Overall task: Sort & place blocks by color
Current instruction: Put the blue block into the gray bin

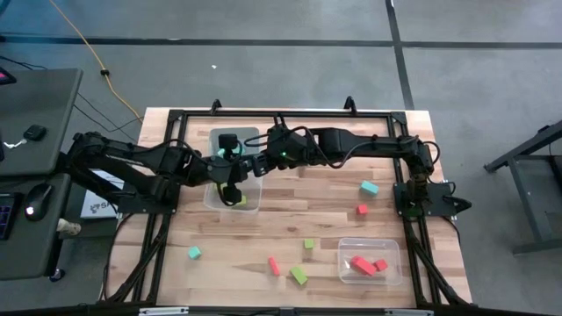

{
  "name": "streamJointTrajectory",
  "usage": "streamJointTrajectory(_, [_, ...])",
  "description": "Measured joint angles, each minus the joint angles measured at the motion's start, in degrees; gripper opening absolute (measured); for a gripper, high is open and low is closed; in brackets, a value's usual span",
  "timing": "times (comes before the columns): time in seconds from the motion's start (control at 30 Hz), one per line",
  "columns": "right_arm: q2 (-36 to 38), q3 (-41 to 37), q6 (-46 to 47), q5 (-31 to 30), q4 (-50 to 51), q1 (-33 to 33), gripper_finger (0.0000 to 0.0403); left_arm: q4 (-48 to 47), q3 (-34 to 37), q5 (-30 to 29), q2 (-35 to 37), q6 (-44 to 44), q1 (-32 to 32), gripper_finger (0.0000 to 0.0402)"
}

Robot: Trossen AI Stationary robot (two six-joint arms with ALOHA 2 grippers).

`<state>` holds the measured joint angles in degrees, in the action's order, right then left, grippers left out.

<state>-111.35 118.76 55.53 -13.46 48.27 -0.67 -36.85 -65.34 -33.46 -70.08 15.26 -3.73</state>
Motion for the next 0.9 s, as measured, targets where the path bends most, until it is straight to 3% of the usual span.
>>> streamJointTrajectory(0.23, [-0.5, 0.2, 0.1, 0.1, -1.1, 0.1, 0.0039, 0.5, 0.0, -2.3, 0.0, 0.0, 0.0, 0.0041])
streamJointTrajectory(0.57, [-0.7, 0.1, -0.7, 0.0, -1.8, 0.7, 0.0043, 0.2, 0.1, -3.3, 0.0, 2.3, 0.3, 0.0063])
streamJointTrajectory(0.9, [-1.1, 0.0, -5.2, 0.4, -2.2, 3.1, 0.0040, 1.2, 0.0, -3.0, 0.0, -0.1, 3.9, 0.0118])
